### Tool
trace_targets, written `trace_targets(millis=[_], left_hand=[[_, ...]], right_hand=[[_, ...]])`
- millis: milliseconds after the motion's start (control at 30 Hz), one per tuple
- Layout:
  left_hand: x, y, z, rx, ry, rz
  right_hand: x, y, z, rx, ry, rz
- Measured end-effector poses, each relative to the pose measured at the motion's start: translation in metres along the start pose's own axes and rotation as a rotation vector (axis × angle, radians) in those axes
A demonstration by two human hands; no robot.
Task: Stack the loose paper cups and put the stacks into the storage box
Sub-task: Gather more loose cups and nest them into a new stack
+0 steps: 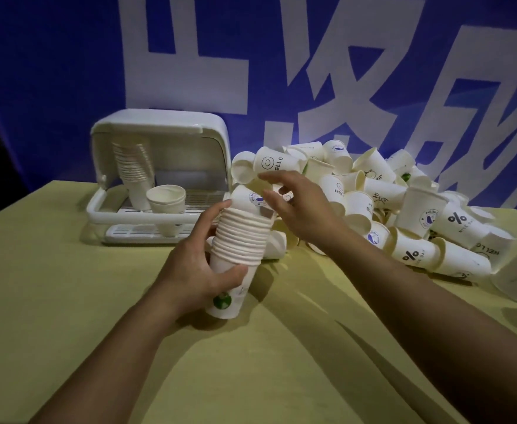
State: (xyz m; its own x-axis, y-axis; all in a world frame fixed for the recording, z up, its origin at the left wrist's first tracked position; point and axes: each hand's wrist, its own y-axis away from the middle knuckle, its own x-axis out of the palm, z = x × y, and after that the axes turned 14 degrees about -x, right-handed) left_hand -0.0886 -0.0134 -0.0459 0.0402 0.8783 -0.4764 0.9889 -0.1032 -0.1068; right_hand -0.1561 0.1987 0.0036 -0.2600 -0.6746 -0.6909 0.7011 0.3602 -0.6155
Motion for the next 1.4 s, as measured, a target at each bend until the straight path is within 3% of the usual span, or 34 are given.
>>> trace_targets(millis=[167,267,333,433,500,567,767,867,967,1067,1167,1267,1400], left_hand=[[-0.012,0.012,0.019,-0.030,0.002,-0.057],[-0.016,0.018,0.027,-0.043,0.022,-0.069],[-0.018,0.020,0.032,-0.027,0.042,-0.071],[-0.020,0.022,0.032,-0.024,0.076,-0.056],[-0.018,0.022,0.031,-0.026,0.096,-0.038],[-0.016,0.022,0.032,-0.023,0.118,-0.020],[-0.017,0.022,0.036,-0.017,0.170,-0.063],[-0.023,0.021,0.043,-0.007,0.230,-0.102],[-0.026,0.019,0.045,-0.012,0.274,-0.140],[-0.027,0.018,0.047,-0.005,0.327,-0.190],[-0.029,0.018,0.049,-0.014,0.333,-0.207],[-0.030,0.018,0.050,-0.019,0.337,-0.222],[-0.031,0.020,0.051,0.009,0.316,-0.205]], right_hand=[[0.031,-0.029,-0.012,-0.045,0.351,0.351],[0.042,-0.034,-0.012,-0.061,0.447,0.353],[0.039,-0.033,-0.007,-0.066,0.341,0.258],[0.025,-0.027,0.012,-0.001,-0.145,-0.022],[0.020,-0.020,0.033,0.059,-0.445,-0.117],[0.021,-0.010,0.049,0.070,-0.586,-0.117],[0.039,0.029,0.062,0.033,-0.533,0.049],[0.040,0.036,0.045,-0.032,-0.402,0.040],[0.039,0.035,0.013,-0.183,-0.040,0.063],[0.040,0.033,-0.011,-0.202,0.365,0.343],[0.049,0.037,-0.021,-0.199,0.516,0.496],[0.049,0.034,-0.020,-0.191,0.503,0.395],[0.032,0.026,-0.008,-0.107,0.093,0.008]])
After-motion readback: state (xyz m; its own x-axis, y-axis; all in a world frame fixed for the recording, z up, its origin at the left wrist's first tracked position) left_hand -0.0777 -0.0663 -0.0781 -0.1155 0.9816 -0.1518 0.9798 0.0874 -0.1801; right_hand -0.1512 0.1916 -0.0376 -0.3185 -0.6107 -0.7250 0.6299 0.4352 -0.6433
